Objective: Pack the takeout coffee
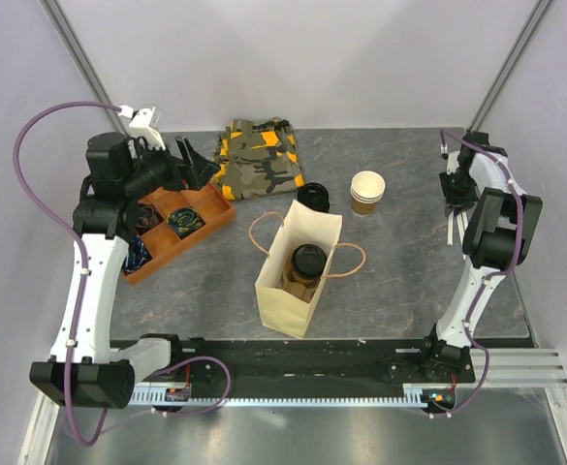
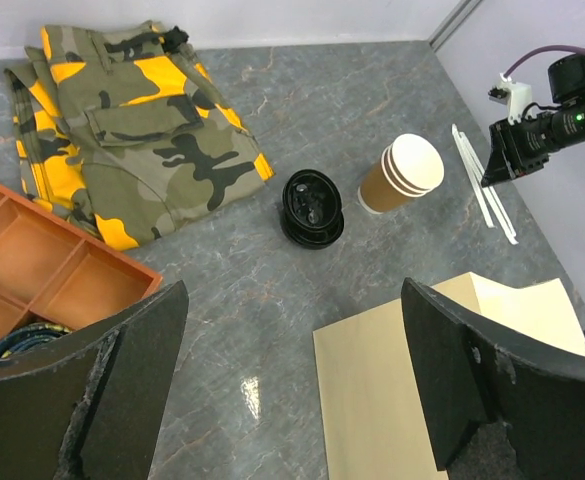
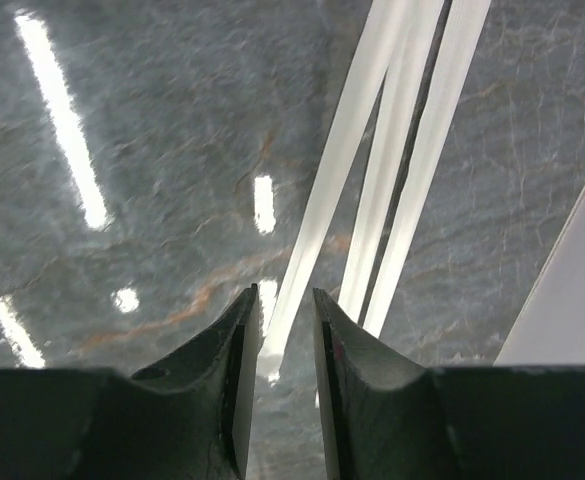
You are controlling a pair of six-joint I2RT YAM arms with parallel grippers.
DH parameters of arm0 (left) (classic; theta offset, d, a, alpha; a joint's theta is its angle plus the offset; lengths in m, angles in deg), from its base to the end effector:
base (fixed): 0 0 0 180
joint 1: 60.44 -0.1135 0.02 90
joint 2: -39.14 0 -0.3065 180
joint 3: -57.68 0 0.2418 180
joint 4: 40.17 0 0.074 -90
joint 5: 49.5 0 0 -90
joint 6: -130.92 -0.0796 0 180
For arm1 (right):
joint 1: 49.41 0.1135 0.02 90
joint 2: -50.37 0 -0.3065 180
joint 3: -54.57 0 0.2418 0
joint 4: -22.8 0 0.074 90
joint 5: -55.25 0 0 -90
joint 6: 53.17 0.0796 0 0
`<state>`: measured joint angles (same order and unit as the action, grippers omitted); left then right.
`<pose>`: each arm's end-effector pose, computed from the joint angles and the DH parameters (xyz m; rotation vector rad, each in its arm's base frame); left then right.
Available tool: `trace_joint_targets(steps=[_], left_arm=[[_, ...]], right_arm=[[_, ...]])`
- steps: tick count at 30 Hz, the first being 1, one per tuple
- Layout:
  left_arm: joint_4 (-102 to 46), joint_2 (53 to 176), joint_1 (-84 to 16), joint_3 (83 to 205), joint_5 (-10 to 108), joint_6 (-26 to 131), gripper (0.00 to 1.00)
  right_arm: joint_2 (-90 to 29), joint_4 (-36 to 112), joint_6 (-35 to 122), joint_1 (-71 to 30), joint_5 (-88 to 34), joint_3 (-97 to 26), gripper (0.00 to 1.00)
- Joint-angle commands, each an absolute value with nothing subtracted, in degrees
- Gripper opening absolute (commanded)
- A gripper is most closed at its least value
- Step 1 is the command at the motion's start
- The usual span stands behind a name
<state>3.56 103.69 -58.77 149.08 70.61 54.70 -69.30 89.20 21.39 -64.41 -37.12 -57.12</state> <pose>0.2395 -0.0469 0.4580 0.1711 1.8708 -0.6747 0.4362 -0.1203 0.1984 -0.0029 2.8850 -0.1615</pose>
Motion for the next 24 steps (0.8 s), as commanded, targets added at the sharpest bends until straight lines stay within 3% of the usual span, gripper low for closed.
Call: trace_joint_targets(steps=[1, 19, 22, 23, 24], left_arm=[[3.03, 105.23, -59.03, 150.27, 70.73, 52.96, 0.93], [4.69, 106.28, -59.03, 149.13, 71.61, 49.62, 0.93], [5.05, 106.28, -59.03, 148.95, 71.70, 49.01, 0.93], [5.22, 106.37, -59.03, 148.95, 71.52, 48.92, 0.93], [5.22, 106.20, -59.03, 148.95, 71.52, 48.74, 0.93]], right_arm=[[-73.45, 88.23, 20.05, -66.01, -37.38, -61.57, 0.34], [-78.91, 85.16, 19.17, -66.81, -33.34, -62.36, 0.28], [-79.97, 84.37, 19.61, -66.81, -33.43, -62.54, 0.21], [-80.06, 84.45, 19.78, -66.81, -33.26, -62.63, 0.09], [-80.14, 84.54, 20.13, -66.81, -32.82, -62.80, 0.03]])
